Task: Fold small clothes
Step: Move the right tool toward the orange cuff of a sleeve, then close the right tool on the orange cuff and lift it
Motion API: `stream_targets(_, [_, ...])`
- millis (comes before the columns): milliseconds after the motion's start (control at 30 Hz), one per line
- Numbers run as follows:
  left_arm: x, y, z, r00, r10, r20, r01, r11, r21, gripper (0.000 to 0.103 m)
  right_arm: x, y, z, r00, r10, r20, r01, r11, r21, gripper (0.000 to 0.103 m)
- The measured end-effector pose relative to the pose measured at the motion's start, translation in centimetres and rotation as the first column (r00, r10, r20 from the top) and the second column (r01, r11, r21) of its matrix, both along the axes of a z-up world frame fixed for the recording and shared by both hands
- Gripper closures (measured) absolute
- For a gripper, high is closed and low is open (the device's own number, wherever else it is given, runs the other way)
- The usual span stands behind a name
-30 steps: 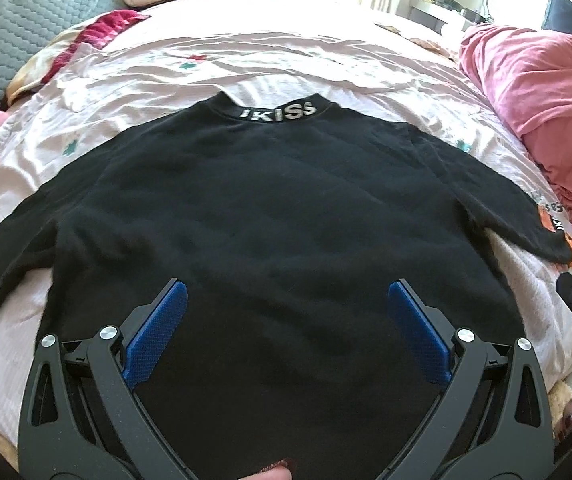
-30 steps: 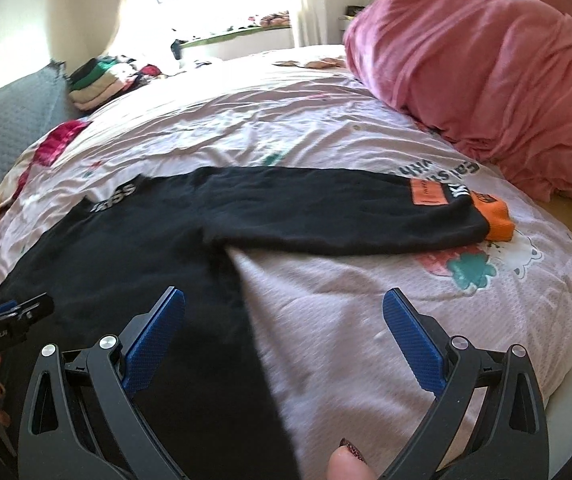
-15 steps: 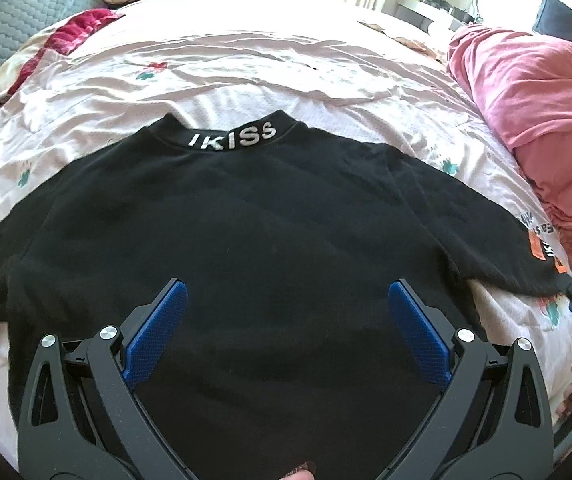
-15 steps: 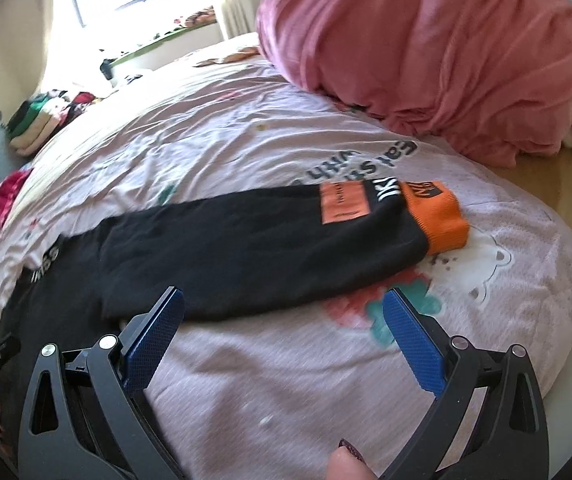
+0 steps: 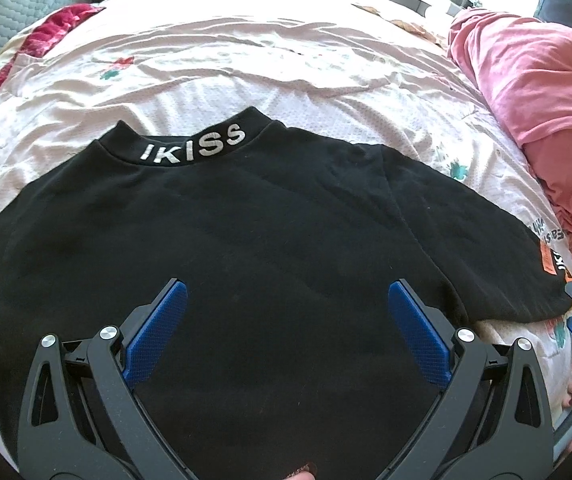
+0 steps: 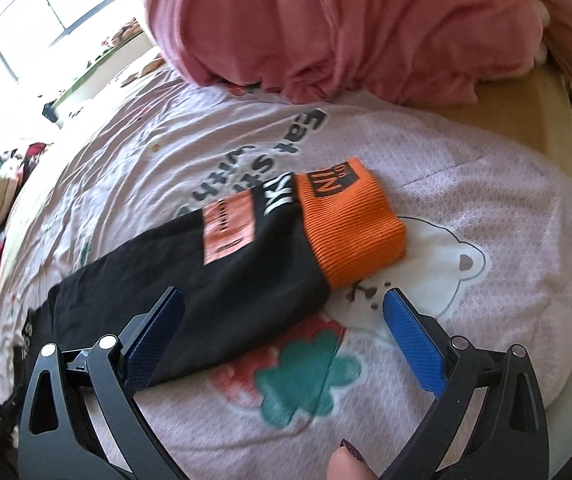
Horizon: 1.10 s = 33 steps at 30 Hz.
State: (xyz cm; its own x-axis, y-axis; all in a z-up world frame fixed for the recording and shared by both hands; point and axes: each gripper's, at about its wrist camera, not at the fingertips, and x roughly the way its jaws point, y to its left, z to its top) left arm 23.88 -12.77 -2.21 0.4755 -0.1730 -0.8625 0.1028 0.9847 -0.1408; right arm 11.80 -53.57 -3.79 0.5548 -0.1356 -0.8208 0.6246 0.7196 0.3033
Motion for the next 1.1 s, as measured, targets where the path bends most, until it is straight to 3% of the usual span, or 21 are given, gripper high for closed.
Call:
stream_targets(133, [0.6,0.1,-0.6,1.0,0.008,-0.013,-0.008,1.0,-0.01,0.008,1.0,-1.3,-0.3,0.999,-0.035,0.037,0.034,0.999,0.039,0.005])
stream_targets(200, [1.0,0.3,-0.8,1.0,0.014,-0.014,-0.014,1.0,-0.014,0.008,1.5,-1.6,-0.5,0.998,-0.055,0.038,0.053,0.998,0.045,0.01])
stream_targets(267, [1.4,0.7,-1.0,1.0,0.022,-0.018,-0.022,1.0,-0.022,0.008,2.0,-1.8,-0.5,0.997,-0.075,0.017,0.075,0.997,0.028,0.028])
stream_targets(300, [1.6,0.9,-1.1,0.999,0.028,-0.021,-0.029,0.999,-0.026,0.008,2.3,-1.8,-0.4,0.997,-0.073,0.015,0.073,0.997,0.027,0.032])
stream_targets(367, [2.0,1.3,-1.0,0.999,0.038,-0.018,-0.038,0.999,-0.034,0.008,3.3,-1.9,-0.3,0.998,-0.061,0.006,0.061,0.998,0.027,0.061])
stream_targets(467, [2.4,2.1,-0.7,0.999,0.049,-0.006,-0.049,0.998,-0.035,0.008,4.2,-1.8,0.0,0.999,-0.033,0.014,0.032,0.999,0.02,0.08])
stream_targets(533, [2.5,2.6,-0.5,0.998,0.055,-0.003,-0.055,0.998,-0.034,0.008,4.5,-1.2,0.6,0.998,-0.002,0.057,0.001,1.0,0.025,0.087])
stream_targets(767, [2.6,4.6,0.3,0.996,0.088,0.008,-0.088,0.995,-0.037,0.008,5.1,3.2,4.7,0.954,0.194,0.229,-0.19,0.981,-0.042,0.088])
stream_targets(1100, [1.5,8.1,2.6,0.991,0.13,0.034,-0.128,0.99,-0.055,0.008,6.2,12.0,8.7,0.826,0.452,0.337,-0.438,0.891,-0.122,0.088])
